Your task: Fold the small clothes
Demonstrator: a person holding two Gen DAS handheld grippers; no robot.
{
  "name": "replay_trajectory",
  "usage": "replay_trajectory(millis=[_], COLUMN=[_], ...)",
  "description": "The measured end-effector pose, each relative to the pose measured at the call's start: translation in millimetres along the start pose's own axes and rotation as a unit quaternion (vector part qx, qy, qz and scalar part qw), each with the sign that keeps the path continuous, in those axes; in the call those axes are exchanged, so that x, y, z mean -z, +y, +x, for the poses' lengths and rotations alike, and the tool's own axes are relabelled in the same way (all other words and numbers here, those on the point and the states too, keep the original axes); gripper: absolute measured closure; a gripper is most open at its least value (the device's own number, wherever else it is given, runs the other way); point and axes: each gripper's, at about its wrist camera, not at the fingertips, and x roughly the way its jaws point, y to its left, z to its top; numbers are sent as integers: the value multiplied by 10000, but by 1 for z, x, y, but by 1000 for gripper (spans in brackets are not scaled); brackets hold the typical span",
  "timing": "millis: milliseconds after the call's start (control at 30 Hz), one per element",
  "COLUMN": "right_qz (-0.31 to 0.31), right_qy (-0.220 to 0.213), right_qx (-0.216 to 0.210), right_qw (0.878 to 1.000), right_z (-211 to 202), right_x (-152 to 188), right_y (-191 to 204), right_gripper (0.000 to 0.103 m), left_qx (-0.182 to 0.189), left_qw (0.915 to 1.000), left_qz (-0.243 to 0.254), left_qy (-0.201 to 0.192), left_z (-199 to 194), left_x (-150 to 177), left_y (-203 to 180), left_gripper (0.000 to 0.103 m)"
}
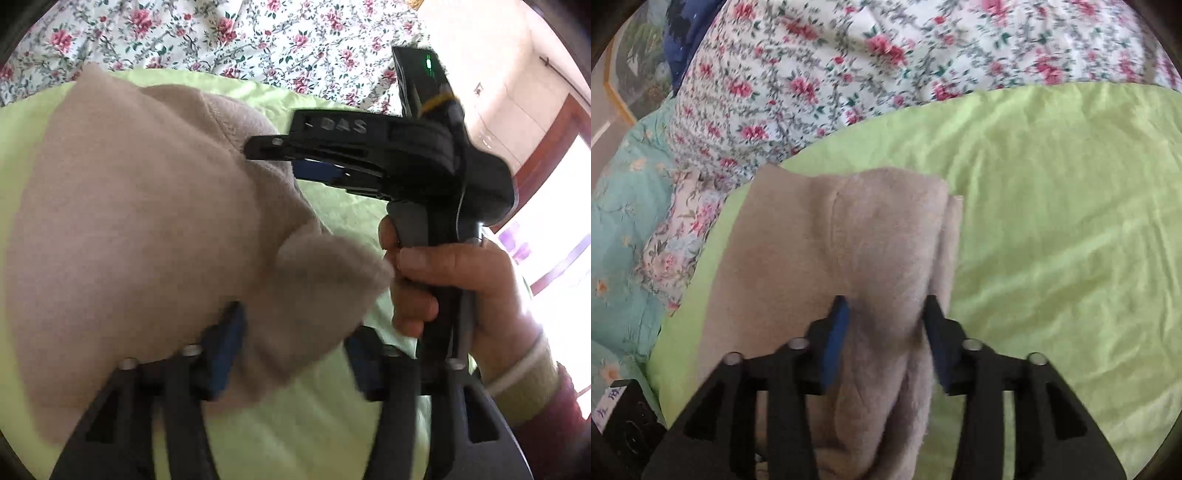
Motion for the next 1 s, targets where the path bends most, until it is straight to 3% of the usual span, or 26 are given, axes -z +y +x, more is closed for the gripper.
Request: replay_trajectory(millis=[133,233,433,600,767,867,933,967,1000], right_qz=[124,242,583,735,818,751,623,540,502], right_qy=[-42,16,168,181,298,365,475,538,592], right_qx=[-149,-291,-518,-727,-784,-775,-793,-814,-856], right_qw=[9998,9993,9968,9945,9931,9935,9938,9938,9933], right_z=[-21,-27,-17,-6,8,15,22,26,29], right_x=[19,32,42,35,24,22,20,20,21], right_y=[-4,-6,-21,-25,-30,-28,-23,-19,-16], right_gripper=[38,30,29,29,29,29,30,33,46], left_qx=[7,-254,-612,-19,363,409,321,353,335], left_qw=[9998,9986,9945,9916,9861,9875,9906,9922,9927], left_qz=[-108,-230,-758,-1294,-1589,-1496,-1314,-1186,-1149], left_qy=[-162,-409,-381,-13,331,272,197,173,154], left_z=[-46,-78,-80,-44,-12,-2,-3,-3,-4], left_x=[16,19,-13,-44,-50,-51,-49,-50,-51], left_y=[15,34,93,140,162,166,164,161,159], left_gripper=[25,17,11,11,10,15,29,43,46])
